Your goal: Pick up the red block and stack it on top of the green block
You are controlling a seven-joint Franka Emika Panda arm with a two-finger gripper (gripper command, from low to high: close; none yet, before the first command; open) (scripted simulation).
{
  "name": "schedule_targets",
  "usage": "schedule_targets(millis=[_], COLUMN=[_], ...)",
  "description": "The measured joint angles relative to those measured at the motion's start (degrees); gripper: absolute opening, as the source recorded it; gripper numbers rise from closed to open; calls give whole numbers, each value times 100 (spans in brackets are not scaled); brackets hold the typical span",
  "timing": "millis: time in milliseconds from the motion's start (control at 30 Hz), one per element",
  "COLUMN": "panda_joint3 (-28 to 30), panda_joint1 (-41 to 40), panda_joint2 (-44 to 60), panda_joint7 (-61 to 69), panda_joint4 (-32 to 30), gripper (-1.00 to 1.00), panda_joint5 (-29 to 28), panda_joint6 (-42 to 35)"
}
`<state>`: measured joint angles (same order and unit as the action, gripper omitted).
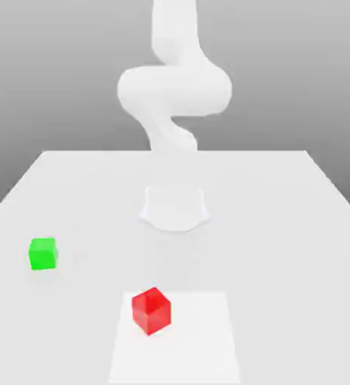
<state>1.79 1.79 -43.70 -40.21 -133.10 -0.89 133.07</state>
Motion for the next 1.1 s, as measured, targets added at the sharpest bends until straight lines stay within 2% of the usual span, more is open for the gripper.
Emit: schedule_targets(millis=[533, 1100], panda_joint3=[1266, 2608], panda_joint1=[1108, 2135], panda_joint2=[1318, 2715], panda_joint7=[3696, 7847], panda_joint4=[-852, -1750], gripper=[0, 0], panda_joint5=[-471, -603], panda_joint6=[839, 1730])
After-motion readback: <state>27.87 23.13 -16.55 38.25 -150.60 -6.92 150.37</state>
